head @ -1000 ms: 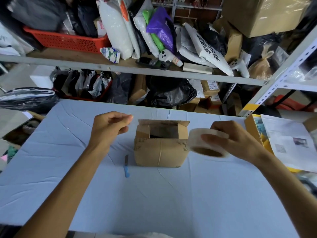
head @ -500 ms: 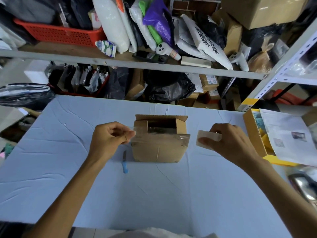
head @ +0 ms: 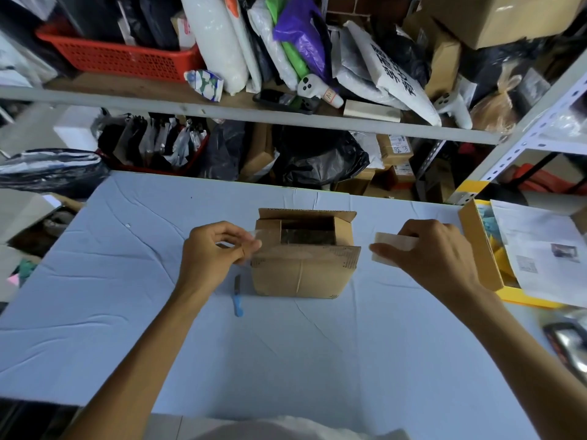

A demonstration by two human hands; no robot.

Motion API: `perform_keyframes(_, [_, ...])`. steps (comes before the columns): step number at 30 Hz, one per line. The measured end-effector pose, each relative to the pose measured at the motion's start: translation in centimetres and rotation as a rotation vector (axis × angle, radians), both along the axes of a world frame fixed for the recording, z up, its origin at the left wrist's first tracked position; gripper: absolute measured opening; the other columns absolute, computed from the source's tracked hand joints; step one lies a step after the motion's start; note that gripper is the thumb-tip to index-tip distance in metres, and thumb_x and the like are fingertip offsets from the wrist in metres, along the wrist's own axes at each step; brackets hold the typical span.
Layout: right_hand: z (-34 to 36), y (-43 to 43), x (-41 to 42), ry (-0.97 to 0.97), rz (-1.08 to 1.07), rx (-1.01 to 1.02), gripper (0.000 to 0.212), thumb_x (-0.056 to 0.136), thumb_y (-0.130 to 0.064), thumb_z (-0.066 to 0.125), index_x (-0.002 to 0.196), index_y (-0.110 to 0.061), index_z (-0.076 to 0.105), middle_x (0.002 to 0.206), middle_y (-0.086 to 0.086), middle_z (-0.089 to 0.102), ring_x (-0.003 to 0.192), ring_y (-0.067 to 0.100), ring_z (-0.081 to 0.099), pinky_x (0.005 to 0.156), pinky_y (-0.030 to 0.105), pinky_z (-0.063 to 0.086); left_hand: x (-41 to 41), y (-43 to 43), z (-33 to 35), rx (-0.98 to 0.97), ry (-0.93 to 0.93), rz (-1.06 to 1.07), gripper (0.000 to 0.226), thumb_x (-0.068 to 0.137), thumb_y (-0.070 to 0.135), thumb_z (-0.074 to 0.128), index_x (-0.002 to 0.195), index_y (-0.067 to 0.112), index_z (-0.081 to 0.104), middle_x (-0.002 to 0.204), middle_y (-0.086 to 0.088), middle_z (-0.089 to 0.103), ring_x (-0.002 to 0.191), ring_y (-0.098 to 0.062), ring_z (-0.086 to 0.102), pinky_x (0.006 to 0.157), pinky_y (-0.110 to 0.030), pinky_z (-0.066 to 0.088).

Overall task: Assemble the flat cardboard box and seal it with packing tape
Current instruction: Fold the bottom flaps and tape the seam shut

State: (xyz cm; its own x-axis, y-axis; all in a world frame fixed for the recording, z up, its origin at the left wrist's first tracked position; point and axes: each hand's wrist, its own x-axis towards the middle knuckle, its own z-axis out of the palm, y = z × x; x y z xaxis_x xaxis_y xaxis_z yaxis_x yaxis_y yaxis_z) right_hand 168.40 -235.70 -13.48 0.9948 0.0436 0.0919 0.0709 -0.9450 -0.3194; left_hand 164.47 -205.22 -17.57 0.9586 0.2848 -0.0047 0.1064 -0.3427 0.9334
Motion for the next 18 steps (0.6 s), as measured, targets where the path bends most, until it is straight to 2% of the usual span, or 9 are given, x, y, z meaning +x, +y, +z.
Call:
perform_keyframes(2, [-0.2, 0.2, 0.0, 0.005, 0.001, -0.007, 0.045, 0.07, -0.057, 0.074, 0.074, -0.013, 0.067, 0.068, 0.004, 0.064, 0.065, 0.024, 0.059, 0.053, 0.033, 0.045, 0.2, -0.2, -0.3, 0.097, -0.064, 0.053, 0.02, 0.068, 0.027, 0.082, 0.077, 0.013, 0.071, 0.074, 0.001, 0.071, 0.06, -0.009, 0.065, 0.059, -0.025, 0.059])
perform_keyframes(4, [-0.6, 0.5, 0.1, 0.005, -0.007, -0.017, 0.044, 0.071, -0.056, 0.075, 0.072, -0.013, 0.066, 0.065, 0.004, 0.061, 0.064, 0.025, 0.057, 0.052, 0.028, 0.035, 0.4, -0.4, -0.8, 0.144, -0.118, 0.076, 0.019, 0.07, 0.028, 0.081, 0.077, 0.014, 0.07, 0.074, 0.004, 0.071, 0.062, -0.01, 0.066, 0.061, -0.03, 0.059])
perform_keyframes(7, [-1.3, 0.8, 0.5, 0.015, -0.033, -0.068, 0.044, 0.071, -0.056, 0.075, 0.074, -0.013, 0.068, 0.067, 0.003, 0.062, 0.066, 0.024, 0.056, 0.053, 0.028, 0.034, 0.6, -0.5, -1.8, 0.196, -0.172, 0.068, 0.02, 0.07, 0.028, 0.081, 0.078, 0.014, 0.069, 0.086, 0.004, 0.07, 0.066, -0.015, 0.067, 0.062, -0.034, 0.059])
perform_keyframes(9, [-1.5, 0.8, 0.7, 0.022, -0.048, -0.081, 0.043, 0.071, -0.055, 0.075, 0.076, -0.012, 0.069, 0.067, 0.002, 0.061, 0.067, 0.023, 0.055, 0.053, 0.027, 0.033, 0.6, -0.6, -2.4, 0.23, -0.199, 0.039, 0.02, 0.069, 0.026, 0.081, 0.074, 0.012, 0.068, 0.095, 0.004, 0.068, 0.066, -0.016, 0.066, 0.06, -0.032, 0.058])
perform_keyframes(14, [-2.0, 0.9, 0.9, 0.032, -0.054, -0.093, 0.046, 0.069, -0.057, 0.075, 0.076, -0.012, 0.068, 0.068, 0.002, 0.061, 0.064, 0.022, 0.053, 0.049, 0.024, 0.029, 0.5, -1.1, -3.2, 0.261, -0.182, 0.084, 0.02, 0.073, 0.028, 0.078, 0.074, 0.013, 0.064, 0.076, 0.008, 0.065, 0.063, -0.005, 0.061, 0.056, -0.018, 0.047])
perform_keyframes(18, [-2.3, 1.2, 1.2, 0.041, -0.068, -0.11, 0.048, 0.069, -0.061, 0.073, 0.074, -0.014, 0.064, 0.067, 0.001, 0.061, 0.06, 0.02, 0.052, 0.046, 0.023, 0.024, 0.4, -1.2, -3.4, 0.294, -0.189, 0.12, 0.021, 0.073, 0.031, 0.078, 0.073, 0.016, 0.063, 0.072, 0.009, 0.064, 0.064, -0.004, 0.059, 0.055, -0.019, 0.046])
